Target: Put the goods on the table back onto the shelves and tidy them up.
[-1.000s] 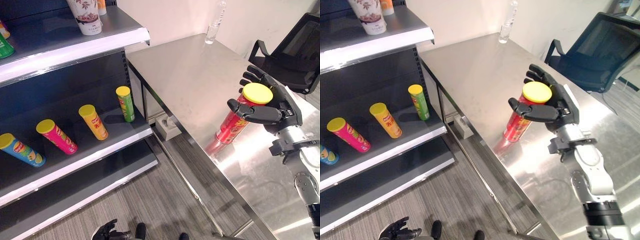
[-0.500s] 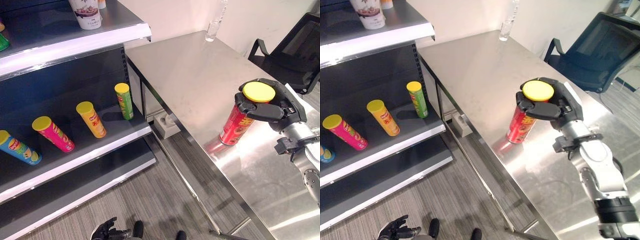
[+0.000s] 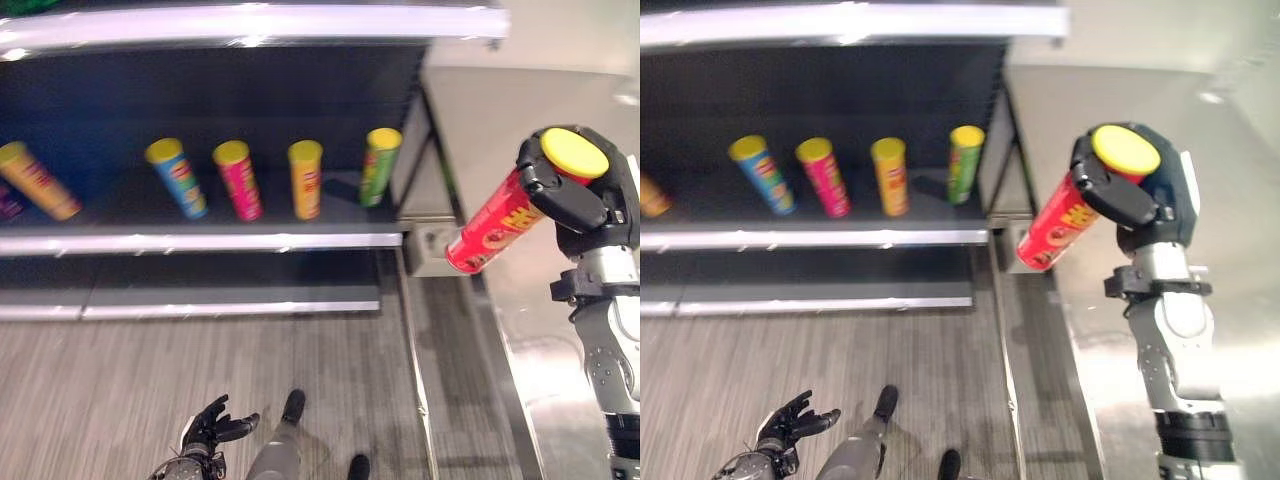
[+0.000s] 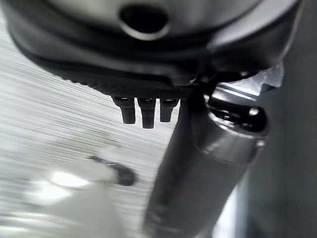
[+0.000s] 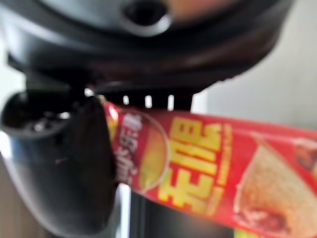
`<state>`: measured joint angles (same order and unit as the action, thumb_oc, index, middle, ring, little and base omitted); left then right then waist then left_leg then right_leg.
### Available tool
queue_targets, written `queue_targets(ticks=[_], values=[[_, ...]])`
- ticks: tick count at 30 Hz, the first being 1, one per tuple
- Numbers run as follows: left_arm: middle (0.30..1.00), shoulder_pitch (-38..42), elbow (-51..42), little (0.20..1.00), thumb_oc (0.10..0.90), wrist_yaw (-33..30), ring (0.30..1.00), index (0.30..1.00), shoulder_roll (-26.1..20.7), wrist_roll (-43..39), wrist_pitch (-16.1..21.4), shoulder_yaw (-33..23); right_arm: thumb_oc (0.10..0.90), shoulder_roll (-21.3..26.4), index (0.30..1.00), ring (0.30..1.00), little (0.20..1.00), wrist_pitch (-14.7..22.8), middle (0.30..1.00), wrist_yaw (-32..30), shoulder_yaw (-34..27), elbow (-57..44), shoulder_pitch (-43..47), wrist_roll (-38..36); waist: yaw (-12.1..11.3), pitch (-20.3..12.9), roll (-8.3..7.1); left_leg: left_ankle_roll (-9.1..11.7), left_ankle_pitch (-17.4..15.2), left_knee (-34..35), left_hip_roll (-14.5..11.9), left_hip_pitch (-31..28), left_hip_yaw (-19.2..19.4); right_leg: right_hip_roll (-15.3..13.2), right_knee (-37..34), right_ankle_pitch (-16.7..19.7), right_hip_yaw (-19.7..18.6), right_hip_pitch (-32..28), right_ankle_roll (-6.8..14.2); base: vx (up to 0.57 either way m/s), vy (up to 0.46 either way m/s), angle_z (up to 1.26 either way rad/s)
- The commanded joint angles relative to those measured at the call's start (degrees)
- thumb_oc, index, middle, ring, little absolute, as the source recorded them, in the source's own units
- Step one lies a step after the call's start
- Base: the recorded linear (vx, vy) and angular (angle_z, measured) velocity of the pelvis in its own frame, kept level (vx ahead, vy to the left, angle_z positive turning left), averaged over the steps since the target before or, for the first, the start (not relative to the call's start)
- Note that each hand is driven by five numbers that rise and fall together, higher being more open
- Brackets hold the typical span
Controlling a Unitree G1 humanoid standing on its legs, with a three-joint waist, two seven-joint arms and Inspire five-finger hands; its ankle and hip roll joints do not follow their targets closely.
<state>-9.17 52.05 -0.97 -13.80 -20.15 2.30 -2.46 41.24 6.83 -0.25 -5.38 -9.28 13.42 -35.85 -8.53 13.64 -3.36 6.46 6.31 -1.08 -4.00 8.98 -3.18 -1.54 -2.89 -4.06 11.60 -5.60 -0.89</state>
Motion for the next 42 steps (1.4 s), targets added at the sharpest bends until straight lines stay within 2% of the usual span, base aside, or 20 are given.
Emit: queue_targets(ticks=[1,4,7,9,10,14,17,21,24,27,29,33,34,35,36,37,38,40,41,42], values=[[0.9,1.88,-2.47,0.9,0.8,-1.59,0.9,0.9,-3.77,0.61,3.33,1.41,0.4,2.17,0.3,0.3,0.3,8.63,0.3,-1.46,-7.26,-6.51,5.67,2.99,3.62,-5.18,-2.35,2.82,-3.57,-1.74,-6.68,-1.12,0.54,-6.79,6.12,-4.21,1.27,3.09,9.08,-0.3,0.291,0.74],[0.9,2.48,-3.36,0.9,0.8,-2.21,0.9,0.9,-3.96,1.21,3.85,0.91,0.4,1.1,0.3,0.3,0.3,8.35,0.3,-0.9,-7.13,-6.65,3.75,3.35,5.7,-5.56,-1.47,4.07,-3.29,-5.43,-13.75,-6.68,0.47,-9.88,6.01,-2.12,2.7,4.53,10.05,-0.19,0.316,0.89],[0.9,1.86,-3.98,0.9,0.8,-2.27,0.9,0.9,-4.65,2.38,4.16,0.99,0.4,-0.14,0.3,0.3,0.3,7.47,0.3,0.2,-6.59,-6.72,3.16,2.79,6.91,-6.7,0.11,6.47,-4.34,-5.18,-15.32,-11.09,-2.92,-12.53,5.83,0.95,1.87,6.35,12.15,-0.13,0.477,0.64],[0.9,1.5,-4.39,0.9,0.8,-1.97,0.9,0.9,-4.73,2.68,4.24,0.8,0.4,-1.04,0.3,0.3,0.3,7.01,0.3,0.7,-6.38,-7.34,3.02,2.7,7.32,-7.29,0.57,6.62,-7.82,-3.87,-14.64,-11.85,-2.13,-13.49,4.51,2.73,1.31,6.41,13.12,-0.11,0.485,0.1],[0.9,1.98,-3.62,0.9,0.8,-1.78,0.9,0.9,-5.35,4.59,4.23,1.14,0.4,-3.16,0.3,0.3,0.3,7.27,0.3,0.89,-6.5,-7.67,2.84,2.89,7.52,-7.38,0.78,5.7,-12.59,-2.95,-12.82,-11.89,0.17,-16.13,1.88,6.86,1.72,6.67,14.76,-0.19,0.524,-0.08],[0.9,3.28,-3.93,0.9,0.8,-1.53,0.9,0.9,-8.42,6.98,4.4,0.5,0.4,-6.13,0.3,0.3,0.3,6.8,0.3,0.76,-4.27,-9.47,4.21,6.54,7.67,-5.77,0.21,2.82,-15.67,-4.97,-6.67,-7.86,3.04,-21.52,-1.81,14.67,1.19,10.83,15.89,-0.28,0.496,-0.1],[0.9,3.66,-3.36,0.9,0.8,-1.78,0.9,0.9,-9.1,6.66,3.94,-0.54,0.4,-6.38,0.3,0.3,0.3,6.48,0.3,1.04,-0.96,-9.98,4.82,9.01,7.6,-4.09,1.09,0.84,-14.3,-6.08,-3.93,-5.31,4.35,-18.23,4.92,9.07,-1.38,11.22,13.34,-0.28,0.439,-0.03],[0.9,1.62,-3.0,0.9,0.8,-1.06,0.9,0.9,-8.74,6.31,3.43,-1.48,0.4,-4.88,0.3,0.3,0.3,5.87,0.3,2.49,1.79,-9.48,4.96,11.66,5.85,-4.93,1.66,-1.57,-11.51,-2.66,0.15,-4.7,4.73,-8.14,13.65,-2.44,-0.6,8.65,10.2,-0.13,0.337,0.11],[0.9,0.75,-2.74,0.9,0.8,-0.48,0.9,0.9,-7.35,5.93,3.04,-0.83,0.4,-4.7,0.3,0.3,0.3,5.77,0.3,2.16,3.4,-8.5,4.97,13.89,4.72,-5.35,0.43,-2.31,-10.94,-1.39,3.85,-4.79,4.21,-2.65,11.06,-5.65,-3.29,6.32,7.68,-0.06,0.185,0.13],[0.9,2.61,-2.79,0.9,0.8,-1.03,0.9,0.9,-5.74,4.06,3.43,0.15,0.4,-4.38,0.3,0.3,0.3,5.88,0.3,1.63,5.07,-8.22,5.77,14.19,5.06,-2.73,0.02,-0.52,-12.17,-8.41,5.97,-0.51,3.24,-2.8,8.33,-3.89,-4.02,6.79,7.23,-0.11,0.087,0.37],[0.9,2.66,-4.33,0.9,0.8,-0.89,0.9,0.9,-4.45,3.69,3.38,1.05,0.4,-3.43,0.3,0.3,0.3,5.11,0.3,1.43,5.24,-7.66,4.85,16.2,5.82,-1.63,0.58,0.32,-12.98,-12.94,4.04,1.97,5.66,-3.74,6.05,-3.67,-2.82,5.59,7.19,-0.06,0.174,0.9],[0.9,1.75,-5.17,0.9,0.8,-0.69,0.9,0.9,-4.07,4.83,3.07,2.18,0.4,-4.26,0.3,0.3,0.3,4.35,0.3,1.06,7.07,-6.12,4.68,18.18,5.5,-2.09,1.43,0.48,-11.17,-9.84,-0.65,2.12,5.52,-5.22,3.69,-2.71,-2.48,4.95,8.43,0.01,0.241,0.35],[0.9,1.98,-5.09,0.9,0.8,-1.04,0.9,0.9,-4.64,5.57,3.19,2.37,0.4,-4.89,0.3,0.3,0.3,4.39,0.3,0.39,7.45,-5.19,4.47,19.3,5.35,-2.77,1.46,1.7,-8.17,-6.49,-5.17,2.86,4.11,-6.99,2.48,-2.38,-2.23,5.14,9.62,0.04,0.195,0.12],[0.9,1.94,-5.09,0.9,0.8,-1.05,0.9,0.9,-4.65,5.57,3.19,2.37,0.4,-4.91,0.3,0.3,0.3,4.41,0.3,0.38,7.47,-5.17,4.44,19.32,5.42,-2.8,1.48,1.81,-8.04,-6.18,-5.23,2.7,4.03,-6.9,2.41,-2.4,-2.13,5.04,9.57,0.18,0.603,0.11],[0.9,1.87,-5.43,0.9,0.8,-2.33,0.9,0.9,-5.46,5.59,3.54,2.52,0.4,-5.73,0.3,0.3,0.3,4.5,0.3,-1.38,7.87,-4.09,3.9,21.62,5.13,-3.74,1.96,4.7,-3.45,-0.72,-12.04,4.23,0.72,-10.05,1.19,-2.5,-3.48,4.48,11.67,0.27,0.724,0.36],[0.9,1.52,-5.3,0.9,0.8,-3.31,0.9,0.9,-6.09,6.23,3.7,2.83,0.4,-6.75,0.3,0.3,0.3,4.32,0.3,-2.75,8.13,-3.64,3.87,22.96,4.79,-4.09,2.94,6.37,-0.95,-0.16,-14.15,5.34,-2.69,-12.15,0.15,-2.49,-4.68,3.08,13.11,0.26,0.729,0.48],[0.9,1.49,-5.31,0.9,0.8,-3.32,0.9,0.9,-6.09,6.23,3.7,2.82,0.4,-6.76,0.3,0.3,0.3,4.32,0.3,-2.77,8.16,-3.63,3.87,22.98,4.91,-4.06,2.97,6.39,-1.0,-0.23,-14.15,5.38,-2.83,-12.11,0.04,-2.46,-4.54,2.92,13.1,0.27,0.705,0.22],[0.9,2.06,-5.48,0.9,0.8,-2.8,0.9,0.9,-6.91,8.17,4.0,4.43,0.4,-8.96,0.3,0.3,0.3,3.94,0.3,-3.59,8.22,-4.38,4.51,26.47,5.5,-5.11,5.55,6.71,-6.83,-4.42,-9.51,4.78,-5.33,-19.65,-1.17,3.48,-6.03,2.63,15.3,0.24,0.802,-0.21],[0.9,2.1,-5.46,0.9,0.8,-2.8,0.9,0.9,-6.94,8.18,4.01,4.44,0.4,-9.0,0.3,0.3,0.3,3.91,0.3,-3.61,8.19,-4.42,4.49,26.51,5.56,-5.16,5.34,6.55,-7.27,-5.24,-9.12,5.26,-5.38,-19.98,-1.36,3.59,-5.94,2.59,15.48,0.04,0.927,-0.06],[0.9,2.83,-5.03,0.9,0.8,-2.97,0.9,0.9,-8.48,9.69,3.6,4.52,0.4,-11.9,0.3,0.3,0.3,3.41,0.3,-4.8,10.44,-3.98,7.57,28.14,5.07,-4.05,5.89,4.23,-11.94,-10.05,-5.51,5.7,-0.34,-24.6,-1.33,12.22,-4.71,7.1,14.38,-0.07,0.65,0.04]])
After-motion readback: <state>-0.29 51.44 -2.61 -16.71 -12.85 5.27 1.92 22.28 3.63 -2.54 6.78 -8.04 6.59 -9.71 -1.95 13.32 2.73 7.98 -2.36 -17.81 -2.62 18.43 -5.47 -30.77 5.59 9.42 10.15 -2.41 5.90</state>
